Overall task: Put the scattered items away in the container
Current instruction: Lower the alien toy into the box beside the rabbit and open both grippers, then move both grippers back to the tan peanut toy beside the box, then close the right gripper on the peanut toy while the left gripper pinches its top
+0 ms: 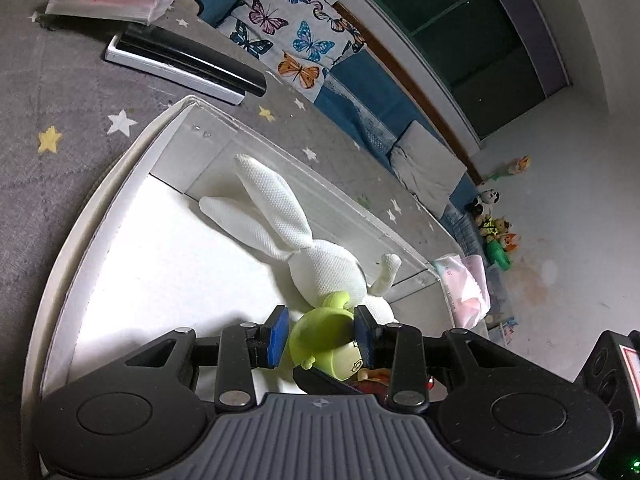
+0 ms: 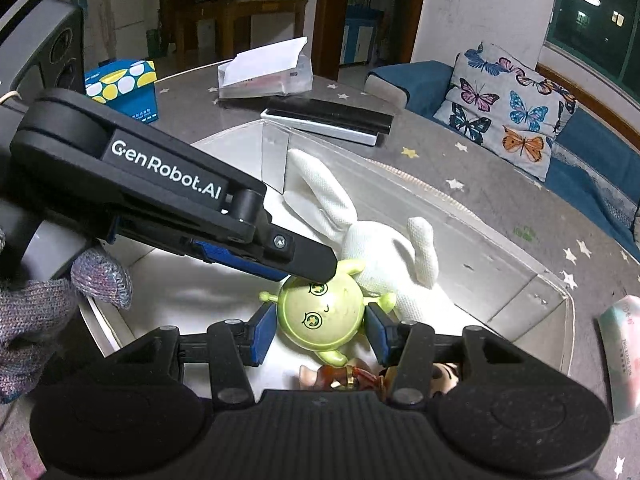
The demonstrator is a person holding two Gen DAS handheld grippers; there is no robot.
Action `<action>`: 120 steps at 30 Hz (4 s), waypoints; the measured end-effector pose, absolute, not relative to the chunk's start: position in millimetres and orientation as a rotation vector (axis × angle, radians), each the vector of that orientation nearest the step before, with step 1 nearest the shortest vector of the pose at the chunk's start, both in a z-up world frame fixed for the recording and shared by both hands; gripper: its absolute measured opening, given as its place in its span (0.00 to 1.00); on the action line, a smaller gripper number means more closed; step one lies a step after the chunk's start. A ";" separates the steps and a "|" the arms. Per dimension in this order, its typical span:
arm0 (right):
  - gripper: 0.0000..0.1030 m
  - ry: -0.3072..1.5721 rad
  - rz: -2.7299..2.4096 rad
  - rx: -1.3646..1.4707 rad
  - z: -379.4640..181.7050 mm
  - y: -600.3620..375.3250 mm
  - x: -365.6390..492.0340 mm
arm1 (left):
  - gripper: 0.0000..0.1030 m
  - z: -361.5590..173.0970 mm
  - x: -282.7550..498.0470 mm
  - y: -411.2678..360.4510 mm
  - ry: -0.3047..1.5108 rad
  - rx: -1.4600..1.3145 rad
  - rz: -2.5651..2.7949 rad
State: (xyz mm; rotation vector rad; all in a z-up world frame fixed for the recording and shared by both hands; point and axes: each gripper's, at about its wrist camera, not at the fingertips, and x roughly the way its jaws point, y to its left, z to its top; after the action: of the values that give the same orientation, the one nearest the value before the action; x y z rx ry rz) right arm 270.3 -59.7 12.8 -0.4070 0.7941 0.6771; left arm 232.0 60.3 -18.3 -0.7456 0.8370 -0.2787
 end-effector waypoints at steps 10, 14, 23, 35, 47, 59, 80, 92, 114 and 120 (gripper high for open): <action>0.47 0.798 0.667 -0.418 11.9 -56.6 272.2 | 0.37 -18.2 231.3 59.9 0.843 -0.734 -0.261; 0.48 0.792 0.664 -0.410 12.8 -58.1 271.6 | 0.37 -17.4 229.8 60.9 0.837 -0.727 -0.253; 0.48 0.751 0.650 -0.402 18.9 -62.0 261.1 | 0.37 -9.6 219.6 62.4 0.799 -0.711 -0.248; 0.48 0.638 0.643 -0.347 54.1 -78.0 223.3 | 0.37 19.2 183.3 55.0 0.702 -0.666 -0.268; 0.48 0.510 0.634 -0.301 82.0 -111.4 152.9 | 0.37 37.1 128.5 47.0 0.623 -0.625 -0.289; 0.53 0.536 0.638 -0.273 57.1 -129.4 97.9 | 0.37 17.2 91.7 34.5 0.654 -0.601 -0.301; 0.53 0.599 0.625 -0.262 25.6 -126.3 100.9 | 0.37 -12.4 91.3 26.1 0.747 -0.645 -0.288; 0.59 0.635 0.606 -0.318 8.9 -109.0 120.6 | 0.37 -18.2 98.0 33.1 0.760 -0.690 -0.286; 0.61 0.633 0.596 -0.349 8.8 -105.8 122.3 | 0.37 -25.2 97.1 34.8 0.783 -0.720 -0.292; 0.64 0.644 0.596 -0.354 6.4 -106.0 122.4 | 0.37 -25.0 96.5 35.2 0.782 -0.726 -0.295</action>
State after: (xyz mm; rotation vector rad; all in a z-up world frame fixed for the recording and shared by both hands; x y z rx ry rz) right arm 122.4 -106.0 6.4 -0.3537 0.6437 0.5959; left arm 96.5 35.2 -25.0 -0.7260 0.7819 -0.2955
